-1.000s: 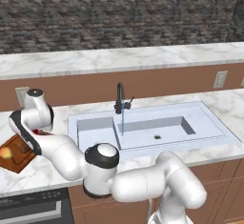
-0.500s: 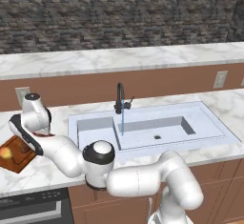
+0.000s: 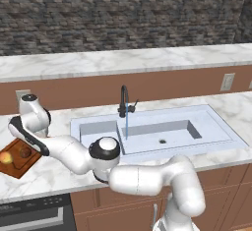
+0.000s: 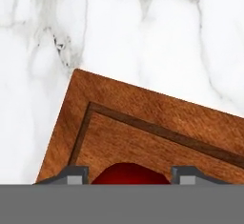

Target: Pick the mango, pear, apple from the sink and place them on the cutting board to airdry. Then turn off the sink faucet.

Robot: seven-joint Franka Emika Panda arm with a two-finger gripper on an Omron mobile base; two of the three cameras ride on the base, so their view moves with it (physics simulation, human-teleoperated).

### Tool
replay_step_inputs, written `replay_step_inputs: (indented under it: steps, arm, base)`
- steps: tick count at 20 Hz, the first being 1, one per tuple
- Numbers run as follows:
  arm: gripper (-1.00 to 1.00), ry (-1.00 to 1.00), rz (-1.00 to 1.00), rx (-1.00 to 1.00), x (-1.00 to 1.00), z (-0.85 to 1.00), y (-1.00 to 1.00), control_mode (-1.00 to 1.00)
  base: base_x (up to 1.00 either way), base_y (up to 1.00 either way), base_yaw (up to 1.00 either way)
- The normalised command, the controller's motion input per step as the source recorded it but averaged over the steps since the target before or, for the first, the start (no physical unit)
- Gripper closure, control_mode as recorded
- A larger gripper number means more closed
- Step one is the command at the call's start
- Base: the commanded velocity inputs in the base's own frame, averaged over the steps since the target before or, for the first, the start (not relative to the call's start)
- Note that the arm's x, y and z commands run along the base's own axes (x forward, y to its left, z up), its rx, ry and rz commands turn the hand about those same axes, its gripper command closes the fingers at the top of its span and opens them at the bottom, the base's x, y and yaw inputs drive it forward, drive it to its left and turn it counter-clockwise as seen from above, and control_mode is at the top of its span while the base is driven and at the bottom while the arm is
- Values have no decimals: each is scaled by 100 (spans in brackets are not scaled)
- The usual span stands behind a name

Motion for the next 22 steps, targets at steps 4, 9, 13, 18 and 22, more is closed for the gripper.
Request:
replay_step_inputs:
  steps: [4, 9, 13, 18, 22]
  arm:
    - [-100, 5, -3, 0, 0, -13, -12, -100]
    - [-100, 1, -2, 0, -11, 5, -27, -100]
    - [-100, 0, 0, 0, -26, 16, -13, -100]
    - [-100, -1, 0, 0, -41, 23, -22, -100]
    - [-100, -9, 0, 0, -40, 25, -41, -100]
  base:
    - [0, 0, 0]
    - [0, 0, 0]
    - [0, 0, 0]
    - [0, 0, 0]
    - [0, 0, 0]
